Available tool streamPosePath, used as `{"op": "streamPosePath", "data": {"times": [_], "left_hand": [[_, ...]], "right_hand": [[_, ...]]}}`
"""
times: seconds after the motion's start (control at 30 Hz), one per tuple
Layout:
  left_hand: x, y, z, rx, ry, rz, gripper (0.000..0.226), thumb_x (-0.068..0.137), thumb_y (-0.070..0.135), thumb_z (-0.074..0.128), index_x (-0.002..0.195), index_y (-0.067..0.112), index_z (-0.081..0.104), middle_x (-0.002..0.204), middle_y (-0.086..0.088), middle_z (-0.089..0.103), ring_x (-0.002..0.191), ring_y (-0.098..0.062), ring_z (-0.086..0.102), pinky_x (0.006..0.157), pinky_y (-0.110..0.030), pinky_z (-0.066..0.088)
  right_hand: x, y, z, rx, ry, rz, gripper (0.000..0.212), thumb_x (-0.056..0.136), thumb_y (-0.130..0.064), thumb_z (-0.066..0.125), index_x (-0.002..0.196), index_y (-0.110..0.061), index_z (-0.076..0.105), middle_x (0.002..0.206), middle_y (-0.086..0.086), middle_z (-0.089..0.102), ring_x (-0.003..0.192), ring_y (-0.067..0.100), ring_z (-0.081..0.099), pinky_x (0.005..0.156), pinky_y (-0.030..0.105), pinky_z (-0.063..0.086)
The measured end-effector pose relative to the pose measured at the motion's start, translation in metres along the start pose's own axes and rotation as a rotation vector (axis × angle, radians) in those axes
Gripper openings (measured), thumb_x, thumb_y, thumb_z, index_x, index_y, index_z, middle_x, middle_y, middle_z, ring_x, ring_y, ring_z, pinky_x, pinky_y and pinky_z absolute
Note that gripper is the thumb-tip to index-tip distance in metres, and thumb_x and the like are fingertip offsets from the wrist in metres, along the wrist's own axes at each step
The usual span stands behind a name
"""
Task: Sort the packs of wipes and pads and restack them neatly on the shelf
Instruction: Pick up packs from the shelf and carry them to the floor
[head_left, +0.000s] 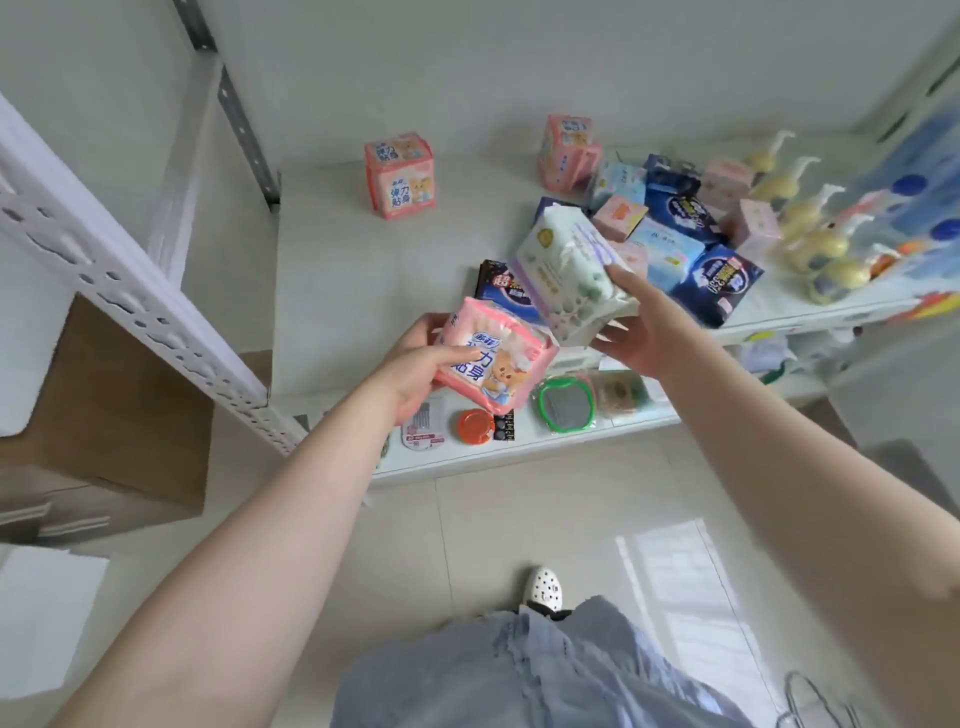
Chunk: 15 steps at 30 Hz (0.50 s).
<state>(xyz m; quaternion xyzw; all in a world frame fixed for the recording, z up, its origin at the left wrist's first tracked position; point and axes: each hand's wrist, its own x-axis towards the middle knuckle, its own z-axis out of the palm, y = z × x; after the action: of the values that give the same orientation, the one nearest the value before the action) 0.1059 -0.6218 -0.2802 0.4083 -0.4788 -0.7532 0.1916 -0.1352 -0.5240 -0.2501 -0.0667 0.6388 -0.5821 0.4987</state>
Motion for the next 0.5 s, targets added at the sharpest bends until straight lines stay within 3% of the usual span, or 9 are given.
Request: {"op": "streamPosePath", "data": {"times": [0.1, 0.2, 0.33, 0.4, 0.5], "left_hand": [[-0.007, -0.021, 0.028, 0.069, -0.108, -0.038, 0.045, 0.084, -0.008, 0.062, 0.119, 0.016, 0.047, 0.104, -0.008, 0.062, 0.082, -0.022, 0.065, 0.071, -0.032, 0.057], [-0.007, -0.043, 0.054, 0.137, -0.201, -0.099, 0.047, 0.080, 0.004, 0.072, 0.115, 0.029, 0.053, 0.111, -0.007, 0.064, 0.088, -0.029, 0.065, 0.083, -0.042, 0.048], [-0.005, -0.068, 0.106, 0.218, -0.273, -0.165, 0.055, 0.085, 0.004, 0.067, 0.123, 0.039, 0.048, 0.109, -0.002, 0.065, 0.075, -0.017, 0.070, 0.061, -0.029, 0.056], [-0.004, -0.086, 0.139, 0.239, -0.317, -0.206, 0.060, 0.090, 0.006, 0.062, 0.133, 0.042, 0.039, 0.110, 0.001, 0.066, 0.082, -0.019, 0.069, 0.076, -0.038, 0.057], [-0.002, -0.119, 0.193, 0.315, -0.376, -0.212, 0.059, 0.093, 0.016, 0.060, 0.140, 0.036, 0.031, 0.109, 0.009, 0.066, 0.093, -0.018, 0.065, 0.093, -0.042, 0.043]], "right_hand": [[-0.021, 0.013, -0.037, 0.003, 0.063, 0.004, 0.029, 0.084, -0.037, 0.069, 0.104, -0.017, 0.063, 0.097, 0.007, 0.070, 0.094, 0.025, 0.067, 0.100, 0.043, 0.049], [-0.040, 0.021, -0.076, 0.048, 0.141, 0.006, 0.032, 0.083, -0.036, 0.071, 0.106, -0.015, 0.062, 0.101, 0.008, 0.070, 0.095, 0.024, 0.067, 0.095, 0.040, 0.052], [-0.062, 0.032, -0.142, 0.117, 0.244, 0.003, 0.044, 0.079, -0.035, 0.076, 0.117, -0.017, 0.064, 0.109, 0.006, 0.071, 0.091, 0.022, 0.071, 0.088, 0.038, 0.056], [-0.075, 0.040, -0.182, 0.138, 0.273, 0.007, 0.040, 0.082, -0.034, 0.073, 0.116, -0.017, 0.063, 0.106, 0.005, 0.072, 0.089, 0.022, 0.071, 0.082, 0.036, 0.058], [-0.096, 0.050, -0.248, 0.158, 0.323, 0.010, 0.030, 0.085, -0.032, 0.069, 0.109, -0.015, 0.062, 0.088, 0.004, 0.075, 0.082, 0.021, 0.072, 0.081, 0.036, 0.057]]}}
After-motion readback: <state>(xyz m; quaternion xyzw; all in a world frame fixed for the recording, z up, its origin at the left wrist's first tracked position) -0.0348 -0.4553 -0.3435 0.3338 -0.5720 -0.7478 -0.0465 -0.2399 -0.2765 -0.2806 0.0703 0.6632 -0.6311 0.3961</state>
